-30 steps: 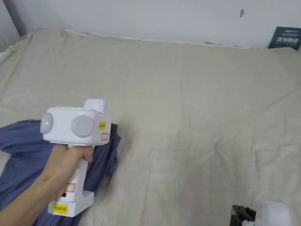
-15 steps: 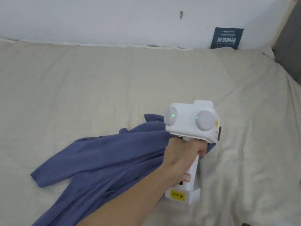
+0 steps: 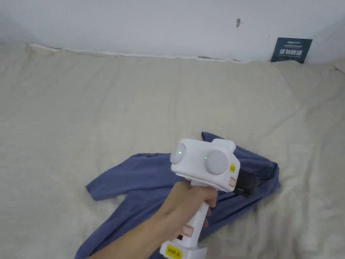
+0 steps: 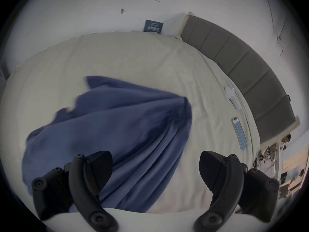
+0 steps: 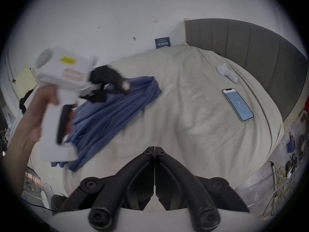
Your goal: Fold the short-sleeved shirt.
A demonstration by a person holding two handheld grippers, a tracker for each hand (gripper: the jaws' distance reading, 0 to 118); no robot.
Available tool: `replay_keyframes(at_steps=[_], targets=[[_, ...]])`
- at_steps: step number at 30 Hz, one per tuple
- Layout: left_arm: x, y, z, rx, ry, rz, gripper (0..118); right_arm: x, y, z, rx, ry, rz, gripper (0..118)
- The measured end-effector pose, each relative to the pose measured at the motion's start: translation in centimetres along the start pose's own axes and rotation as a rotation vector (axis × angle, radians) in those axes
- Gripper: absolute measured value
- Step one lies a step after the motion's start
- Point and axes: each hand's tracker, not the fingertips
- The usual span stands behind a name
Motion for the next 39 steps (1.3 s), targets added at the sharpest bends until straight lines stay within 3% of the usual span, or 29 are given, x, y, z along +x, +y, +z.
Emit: replay_keyframes(at_steps=[1, 2, 4, 7, 8, 11, 14, 15, 16, 17, 18, 19, 22, 28, 29, 30, 31, 32, 36, 39], targets=[[-2.2, -1.8, 2.7, 0.026, -0.003, -0.001, 97, -0.7, -0.1, 0.4, 0.007, 0.017, 0.014, 0], [-4.5, -3.5, 5.4, 0.059, 0.016, 0.004, 76, -1.3, -0.3, 0.6, 0.008, 0.029, 0.029, 0], [-8.2, -6.7, 10.2, 0.079, 0.08, -0.003, 0, -2.2, -0.7, 1.0, 0.009, 0.054, 0.04, 0], [-13.8, -12.3, 15.5, 0.076, 0.304, 0.012, 0, -3.8, -1.4, 1.2, 0.0, 0.082, 0.053, 0], [-15.7, -13.9, 16.9, 0.067, 0.329, 0.075, 0, -4.3, -1.7, 1.3, -0.001, 0.094, 0.053, 0], [-19.6, -18.4, 19.3, 0.046, 0.299, 0.252, 0, -5.5, -2.3, 1.4, -0.01, 0.103, 0.063, 0], [-20.8, -20.4, 19.6, 0.042, 0.311, 0.259, 0, -6.5, -2.7, 1.7, -0.026, 0.117, 0.074, 0], [-20.8, -20.8, 19.5, 0.04, 0.303, 0.267, 9, -6.8, -2.8, 1.7, -0.032, 0.12, 0.081, 0], [-20.7, -20.7, 18.9, 0.034, 0.269, 0.281, 63, -7.2, -2.9, 1.8, -0.038, 0.127, 0.094, 0], [-20.5, -20.7, 18.4, 0.025, 0.256, 0.308, 108, -7.5, -3.0, 2.1, -0.039, 0.129, 0.108, 0], [-20.3, -20.7, 17.7, 0.007, 0.243, 0.329, 117, -7.7, -3.1, 2.2, -0.037, 0.128, 0.117, 0], [-20.3, -20.8, 17.0, -0.005, 0.268, 0.316, 118, -7.9, -3.1, 2.4, -0.037, 0.131, 0.125, 0], [-20.6, -19.1, 16.5, 0.017, 0.251, 0.318, 111, -7.8, -3.2, 2.6, -0.048, 0.13, 0.13, 0], [-19.3, -20.3, 13.1, -0.03, 0.299, 0.284, 108, -8.0, -3.0, 1.7, -0.075, 0.101, 0.172, 0], [-19.2, -20.3, 13.0, -0.001, 0.295, 0.262, 99, -8.1, -2.9, 1.4, -0.079, 0.102, 0.18, 0], [-19.1, -20.2, 13.1, 0.015, 0.294, 0.253, 77, -8.4, -2.8, 1.2, -0.081, 0.1, 0.189, 0], [-19.0, -20.1, 13.0, 0.037, 0.266, 0.248, 23, -8.8, -2.6, 0.9, -0.082, 0.1, 0.207, 0], [-19.0, -20.3, 12.8, 0.048, 0.259, 0.25, 0, -9.2, -2.3, 0.5, -0.084, 0.103, 0.221, 0], [-18.5, -21.0, 11.9, 0.012, 0.247, 0.223, 0, -11.4, 0.0, -1.6, -0.084, 0.134, 0.262, 0], [-18.6, -21.6, 11.2, 0.007, 0.251, 0.207, 0, -14.9, 3.1, -4.3, -0.051, 0.17, 0.357, 0]])
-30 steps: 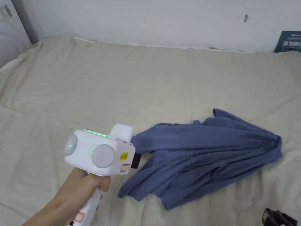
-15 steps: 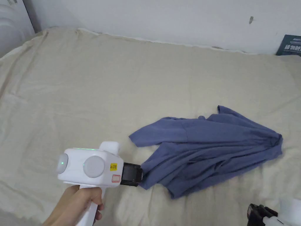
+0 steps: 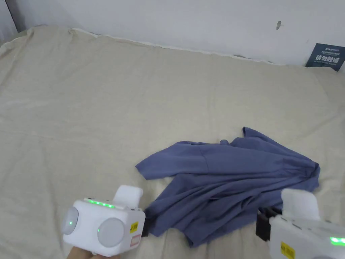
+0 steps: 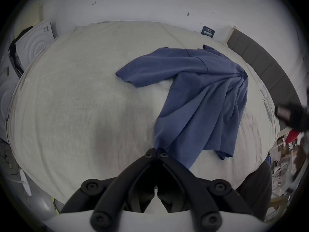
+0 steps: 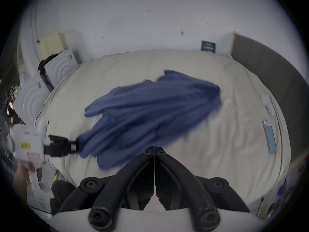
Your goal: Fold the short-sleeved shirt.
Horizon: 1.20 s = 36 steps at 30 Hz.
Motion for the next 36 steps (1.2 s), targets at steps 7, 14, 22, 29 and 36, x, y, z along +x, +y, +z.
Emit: replay_keyframes(at_steps=[7, 14, 22, 29, 36], targets=[[-1.0, 0.6, 0.2, -0.014, -0.078, 0.035, 0, -5.0, 12.9, -10.5, -0.006, 0.109, 0.188, 0], [-1.4, 1.0, 0.4, -0.016, -0.111, 0.041, 0, -6.8, 19.6, -18.9, -0.044, 0.079, 0.315, 0], [-1.4, 1.3, 0.0, -0.016, -0.13, 0.043, 0, -6.9, 21.2, -24.1, -0.215, 0.132, 0.338, 37], [-1.6, 1.3, -0.2, -0.02, -0.14, 0.041, 0, -8.3, 19.3, -27.8, -0.393, 0.174, 0.432, 113], [-1.7, 1.3, -0.2, -0.023, -0.151, 0.04, 0, -8.5, 20.8, -28.3, -0.36, 0.187, 0.395, 113]])
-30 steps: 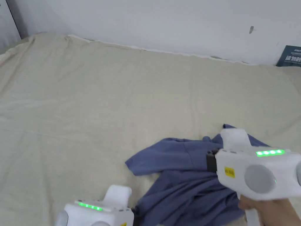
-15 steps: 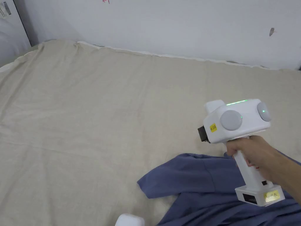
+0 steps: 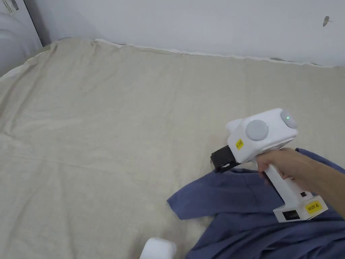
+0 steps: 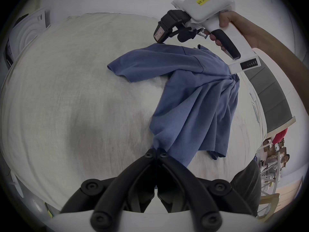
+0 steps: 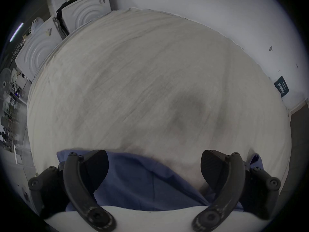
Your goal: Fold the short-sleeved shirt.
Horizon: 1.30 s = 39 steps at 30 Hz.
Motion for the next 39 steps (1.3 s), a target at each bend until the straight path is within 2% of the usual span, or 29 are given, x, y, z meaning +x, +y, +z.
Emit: replay_keyframes(at_steps=[1, 4, 9, 10, 11, 12, 13, 16, 23, 26, 28, 31, 34, 37, 39], targets=[[-0.1, 0.0, 0.0, -0.001, 0.0, -0.001, 0, 0.3, 0.3, 0.3, 0.012, 0.01, -0.019, 113], [-0.2, 0.0, 0.0, 0.0, -0.004, 0.003, 0, 0.2, 0.3, 1.5, 0.037, -0.012, 0.003, 113], [0.0, 0.0, -0.2, -0.003, -0.005, 0.007, 0, -0.4, -1.1, 0.5, -0.032, -0.032, 0.052, 112], [0.0, 0.0, -0.2, -0.002, -0.004, 0.006, 0, -0.6, -1.5, 0.1, -0.047, -0.032, 0.057, 104], [0.0, 0.0, -0.2, -0.003, -0.005, 0.005, 0, -0.7, -2.0, -0.1, -0.05, -0.032, 0.057, 79], [0.0, 0.0, -0.2, -0.006, -0.007, 0.007, 0, -0.8, -2.3, -0.6, -0.071, -0.029, 0.065, 32], [-0.1, -0.1, -0.3, -0.007, -0.01, 0.01, 0, -1.0, -2.7, -0.7, -0.046, -0.052, 0.053, 3], [-0.2, 0.0, -0.3, -0.011, -0.015, 0.016, 0, -1.0, -2.7, -0.3, -0.03, -0.053, 0.071, 3], [0.1, 0.2, 0.3, -0.022, -0.012, 0.023, 0, 0.8, -2.5, 3.6, 0.074, -0.012, -0.02, 3], [0.2, 0.6, 1.8, 0.012, 0.011, 0.044, 0, 1.5, -3.0, 7.4, 0.118, -0.036, -0.019, 3], [0.0, 1.5, 3.5, 0.071, 0.033, 0.101, 0, 2.5, -3.5, 11.2, 0.154, -0.06, -0.015, 3], [-0.3, 3.9, 6.1, 0.108, 0.046, 0.123, 0, 4.0, -5.1, 18.3, 0.266, -0.144, -0.058, 3], [0.9, 7.4, 10.8, 0.207, 0.127, 0.08, 0, 6.0, -8.1, 27.6, 0.368, -0.203, -0.117, 3], [3.3, 11.0, 16.2, 0.341, 0.148, 0.067, 0, 8.0, -11.7, 36.5, 0.472, -0.309, -0.158, 3], [5.1, 13.3, 19.4, 0.416, 0.167, 0.037, 0, 8.8, -14.4, 41.9, 0.535, -0.356, -0.214, 3]])
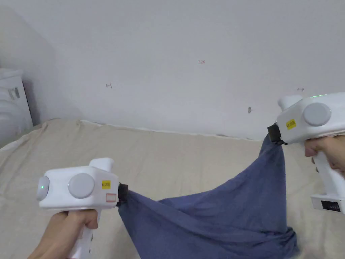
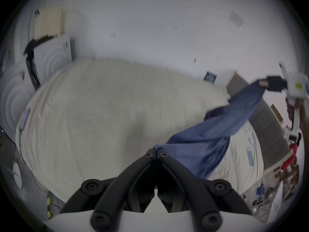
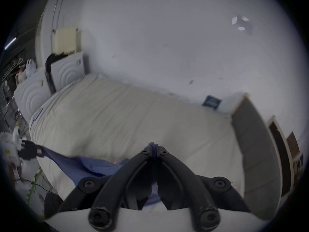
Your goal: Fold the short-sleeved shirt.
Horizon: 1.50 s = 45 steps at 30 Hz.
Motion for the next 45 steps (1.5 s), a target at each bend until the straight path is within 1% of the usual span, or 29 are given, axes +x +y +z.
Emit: replay_keyframes(at_steps=[2, 4, 5, 6, 7, 8, 9, 10, 11, 13, 14, 15, 17, 18, 22, 23, 26, 27, 28, 30, 34, 38, 39, 41, 43, 45], targets=[[1.5, 3.7, 2.3, 0.067, 0.029, -0.013, 0, 2.8, 0.6, 4.4, 0.078, -0.062, -0.08, 3], [2.9, 7.0, 5.0, 0.159, 0.02, -0.016, 0, 5.5, 0.6, 9.3, 0.151, -0.105, -0.185, 3], [3.4, 8.4, 6.0, 0.191, 0.029, -0.039, 0, 6.5, 0.7, 11.2, 0.183, -0.125, -0.225, 3], [4.4, 9.8, 7.6, 0.231, 0.039, -0.07, 0, 6.7, 0.4, 13.1, 0.266, -0.176, -0.236, 3], [5.1, 11.3, 8.7, 0.274, 0.071, -0.133, 0, 7.1, 0.3, 14.2, 0.3, -0.203, -0.24, 3], [5.6, 12.5, 9.7, 0.304, 0.118, -0.168, 0, 7.5, 0.4, 15.6, 0.323, -0.215, -0.222, 3], [5.9, 13.8, 10.6, 0.323, 0.145, -0.167, 0, 7.7, 0.6, 16.8, 0.343, -0.227, -0.218, 3], [6.2, 14.9, 11.5, 0.343, 0.16, -0.19, 0, 7.9, 0.8, 17.7, 0.356, -0.263, -0.222, 3], [6.3, 15.7, 12.1, 0.37, 0.178, -0.195, 0, 8.1, 1.0, 17.8, 0.346, -0.265, -0.229, 3], [6.4, 16.9, 13.2, 0.385, 0.213, -0.186, 0, 8.4, 1.1, 18.7, 0.389, -0.258, -0.277, 3], [6.0, 17.3, 13.4, 0.408, 0.223, -0.186, 0, 8.4, 1.0, 19.0, 0.414, -0.273, -0.309, 3], [5.9, 17.5, 13.9, 0.423, 0.233, -0.184, 0, 8.5, 1.2, 19.0, 0.417, -0.266, -0.319, 3], [5.6, 17.9, 14.6, 0.422, 0.206, -0.176, 0, 8.1, 1.7, 18.9, 0.411, -0.27, -0.315, 3], [5.2, 18.1, 14.5, 0.423, 0.164, -0.161, 0, 7.8, 1.8, 18.8, 0.411, -0.274, -0.312, 3], [4.6, 18.9, 14.6, 0.392, 0.116, -0.109, 0, 6.9, 2.5, 18.0, 0.399, -0.3, -0.276, 3], [4.6, 19.0, 14.5, 0.381, 0.125, -0.106, 0, 6.8, 2.6, 17.8, 0.396, -0.312, -0.269, 3], [4.2, 18.6, 13.8, 0.367, 0.129, -0.119, 0, 6.7, 2.5, 17.0, 0.377, -0.304, -0.273, 3], [3.9, 18.4, 13.8, 0.354, 0.1, -0.099, 0, 6.7, 2.4, 16.9, 0.375, -0.303, -0.279, 3], [3.6, 18.3, 13.7, 0.338, 0.039, -0.062, 0, 6.7, 2.3, 16.6, 0.371, -0.296, -0.279, 3], [3.3, 18.4, 13.5, 0.298, -0.001, -0.047, 0, 6.7, 2.3, 15.9, 0.353, -0.306, -0.264, 3], [3.4, 18.9, 13.4, 0.289, 0.011, -0.088, 0, 6.8, 2.3, 15.4, 0.339, -0.301, -0.259, 3], [3.5, 19.3, 13.6, 0.321, 0.028, -0.102, 0, 6.7, 2.7, 15.2, 0.338, -0.296, -0.261, 3], [3.5, 19.5, 13.7, 0.337, 0.004, -0.121, 0, 6.8, 3.0, 14.9, 0.334, -0.293, -0.26, 3], [3.4, 19.8, 13.3, 0.302, 0.004, -0.153, 0, 6.5, 3.2, 14.8, 0.339, -0.286, -0.247, 3], [3.2, 20.1, 12.8, 0.234, 0.006, -0.229, 0, 6.2, 3.4, 14.5, 0.342, -0.279, -0.227, 3], [3.1, 20.1, 12.2, 0.204, 0.035, -0.27, 0, 6.1, 3.5, 14.2, 0.341, -0.271, -0.217, 3]])
